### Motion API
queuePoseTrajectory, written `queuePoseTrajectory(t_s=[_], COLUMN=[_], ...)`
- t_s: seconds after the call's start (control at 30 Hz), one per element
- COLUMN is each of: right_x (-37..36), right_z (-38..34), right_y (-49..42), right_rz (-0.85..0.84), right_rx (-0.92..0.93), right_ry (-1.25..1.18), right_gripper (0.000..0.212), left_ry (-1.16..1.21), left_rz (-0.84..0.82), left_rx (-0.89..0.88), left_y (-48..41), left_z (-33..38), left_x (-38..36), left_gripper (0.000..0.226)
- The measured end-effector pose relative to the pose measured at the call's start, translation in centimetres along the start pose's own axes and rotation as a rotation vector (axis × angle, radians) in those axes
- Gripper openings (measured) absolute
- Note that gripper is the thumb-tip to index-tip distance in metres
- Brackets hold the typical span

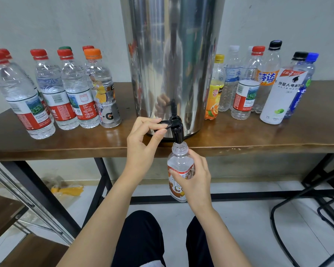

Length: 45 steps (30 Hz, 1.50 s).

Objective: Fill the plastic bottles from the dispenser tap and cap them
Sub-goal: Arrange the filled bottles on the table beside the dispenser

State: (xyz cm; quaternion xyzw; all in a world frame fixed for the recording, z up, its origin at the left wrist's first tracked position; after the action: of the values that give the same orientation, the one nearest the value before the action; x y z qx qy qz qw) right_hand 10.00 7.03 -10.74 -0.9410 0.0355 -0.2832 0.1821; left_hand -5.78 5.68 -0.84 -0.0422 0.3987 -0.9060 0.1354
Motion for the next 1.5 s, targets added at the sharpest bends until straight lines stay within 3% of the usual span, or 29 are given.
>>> queuePoseTrajectory(t_s=[1.5], right_x=[0.14], right_z=[-0.05], right_y=[0.21], right_rz=[0.01], right_rx=[0.027], right_ry=[-0.015], right_gripper=[0.072], left_ry=[-0.013], left_rz=[0.014], left_rx=[0.021], left_y=[0.18], left_z=[0.17], left_x=[0.11], left_gripper=[0.012])
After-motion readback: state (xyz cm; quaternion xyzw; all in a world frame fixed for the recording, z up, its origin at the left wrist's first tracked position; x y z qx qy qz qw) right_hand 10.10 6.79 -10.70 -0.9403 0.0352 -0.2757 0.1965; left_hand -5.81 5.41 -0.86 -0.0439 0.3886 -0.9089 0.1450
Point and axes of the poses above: each hand's wrist, its own y-axis away from the middle knuckle, its own x-axis out of the back of the hand, z = x × y, the point moved 3 cm from there along -y, towards the middle knuckle, and after that the axes turned 15 degrees about y, right-handed, at the moved point
